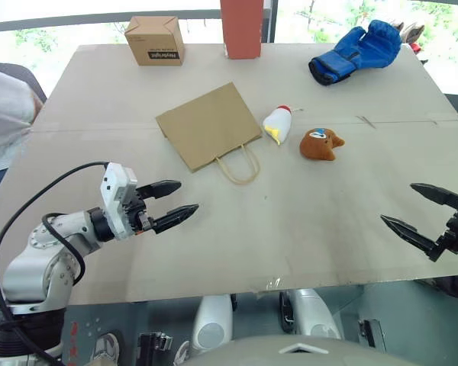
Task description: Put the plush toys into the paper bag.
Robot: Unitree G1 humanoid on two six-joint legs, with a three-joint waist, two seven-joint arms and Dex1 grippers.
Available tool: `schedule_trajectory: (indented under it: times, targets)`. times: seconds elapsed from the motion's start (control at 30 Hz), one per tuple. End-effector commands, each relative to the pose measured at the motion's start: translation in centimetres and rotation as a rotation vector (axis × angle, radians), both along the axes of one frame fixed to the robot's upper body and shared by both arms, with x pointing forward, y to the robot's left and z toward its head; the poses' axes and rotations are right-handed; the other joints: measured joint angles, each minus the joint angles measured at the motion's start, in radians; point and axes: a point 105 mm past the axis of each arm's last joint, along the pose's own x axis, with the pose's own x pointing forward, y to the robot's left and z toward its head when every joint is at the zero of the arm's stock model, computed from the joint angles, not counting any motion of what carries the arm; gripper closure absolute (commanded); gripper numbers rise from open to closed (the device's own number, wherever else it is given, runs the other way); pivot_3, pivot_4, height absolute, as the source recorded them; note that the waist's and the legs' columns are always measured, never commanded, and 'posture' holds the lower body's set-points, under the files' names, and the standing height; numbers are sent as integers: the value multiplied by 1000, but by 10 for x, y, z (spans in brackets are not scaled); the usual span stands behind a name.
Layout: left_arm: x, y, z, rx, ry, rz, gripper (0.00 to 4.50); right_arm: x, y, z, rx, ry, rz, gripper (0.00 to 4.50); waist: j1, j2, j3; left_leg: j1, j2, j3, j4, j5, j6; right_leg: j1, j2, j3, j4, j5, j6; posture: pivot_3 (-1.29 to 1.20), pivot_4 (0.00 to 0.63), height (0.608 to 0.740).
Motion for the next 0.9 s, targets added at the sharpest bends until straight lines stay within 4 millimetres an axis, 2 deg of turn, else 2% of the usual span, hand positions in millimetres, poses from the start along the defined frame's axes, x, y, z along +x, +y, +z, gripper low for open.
schedule_trajectory:
  times: [0.03,0.17,0.27,0.4,0.63,0.67,0.73,0.77,0.8,0.83,0.9]
  targets:
    - [6,-11,16,42,-100,-46,50,-2,13,7,7,-44,38,0,1,0,0,0,0,0,0,0,0,0,0,0,0,0,0,0,150,740]
    - [27,-31,27,189,-270,-98,50,-9,36,11,49,-79,80,0,9,0,0,-1,0,-2,1,0,0,1,0,-2,0,0,1,0,150,740]
    - [51,-37,23,401,-371,-72,50,-16,52,9,50,-72,105,0,3,1,-1,0,0,-1,2,0,0,2,1,-1,0,0,0,0,150,740]
    - [72,-58,13,619,-533,-212,50,-25,70,3,81,-59,110,0,3,0,-1,-1,0,-2,2,0,0,1,3,0,0,2,-2,0,150,740]
    - [97,-73,-5,748,-671,-293,50,-26,84,0,97,-75,85,0,1,0,-1,-1,0,-2,2,0,0,1,4,1,0,2,-3,0,150,740]
    - [99,-75,-9,744,-662,-307,553,-26,86,0,100,-80,78,0,2,0,-1,-1,0,-2,2,0,0,1,4,1,0,2,-3,0,150,740]
    - [101,-79,-13,736,-652,-332,1039,-27,89,1,104,-85,69,0,3,0,-2,-1,0,-2,2,0,0,1,4,1,0,2,-2,0,150,740]
    - [102,-83,-13,701,-634,-332,1527,-28,91,0,107,-86,62,0,3,0,-2,-1,0,-2,2,0,0,1,4,1,0,2,-2,0,150,740]
    - [104,-87,-11,648,-616,-322,1744,-28,93,0,108,-89,51,0,3,0,-2,-1,0,-2,2,0,0,1,4,1,0,2,-2,0,150,740]
    - [104,-91,-7,588,-596,-317,2246,-28,94,-1,111,-92,44,0,3,0,-2,-1,0,-2,2,0,0,1,4,1,1,2,-2,0,150,740]
    - [103,-95,3,424,-523,-292,2866,-28,97,-1,121,-97,31,0,1,0,-2,-1,0,-2,3,0,0,1,4,1,1,2,-2,0,150,740]
